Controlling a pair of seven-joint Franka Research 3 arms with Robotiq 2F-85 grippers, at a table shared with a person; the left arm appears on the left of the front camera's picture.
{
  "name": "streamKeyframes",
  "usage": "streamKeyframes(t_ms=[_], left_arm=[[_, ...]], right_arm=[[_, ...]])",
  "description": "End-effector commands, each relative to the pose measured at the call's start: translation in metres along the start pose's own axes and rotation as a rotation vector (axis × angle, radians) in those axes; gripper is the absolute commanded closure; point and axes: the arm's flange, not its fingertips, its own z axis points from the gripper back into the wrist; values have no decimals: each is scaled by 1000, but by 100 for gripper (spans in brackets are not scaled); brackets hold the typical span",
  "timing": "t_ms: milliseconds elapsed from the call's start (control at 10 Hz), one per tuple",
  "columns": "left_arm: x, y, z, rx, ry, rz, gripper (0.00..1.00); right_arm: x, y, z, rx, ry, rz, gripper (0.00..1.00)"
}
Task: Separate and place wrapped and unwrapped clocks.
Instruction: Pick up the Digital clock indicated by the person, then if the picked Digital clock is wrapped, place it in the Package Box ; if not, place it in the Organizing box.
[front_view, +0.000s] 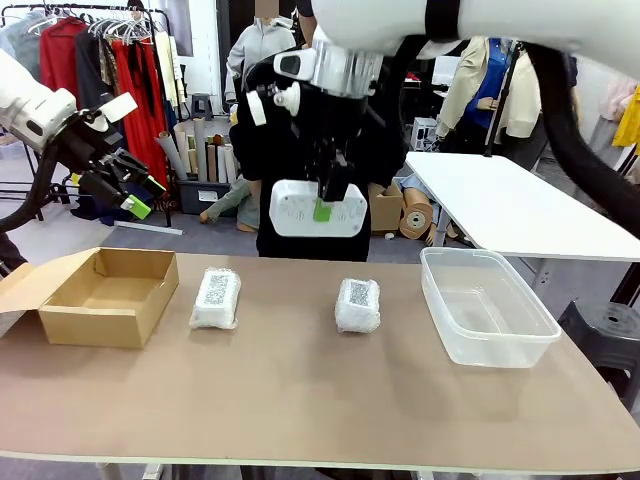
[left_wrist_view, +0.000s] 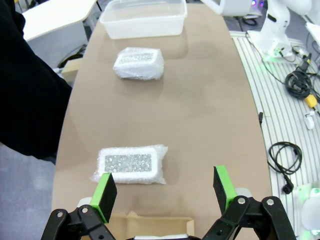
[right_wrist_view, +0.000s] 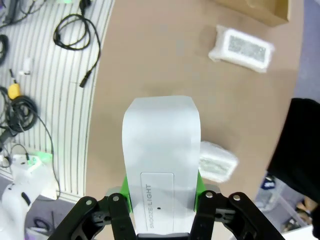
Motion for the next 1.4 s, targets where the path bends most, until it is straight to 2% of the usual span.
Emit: streamKeyframes(t_ms=[0,200,400,1300], left_arm=[[1,0,1,5,-3,0,0],[1,0,1,5,-3,0,0],[1,0,1,5,-3,0,0],[1,0,1,5,-3,0,0]], right_arm=[[2,6,18,-59,25,-31,100],[-1,11,23,-91,16,-44,100],[0,7,26,-60,5,-9,100],[0,7,26,-60,5,-9,100]])
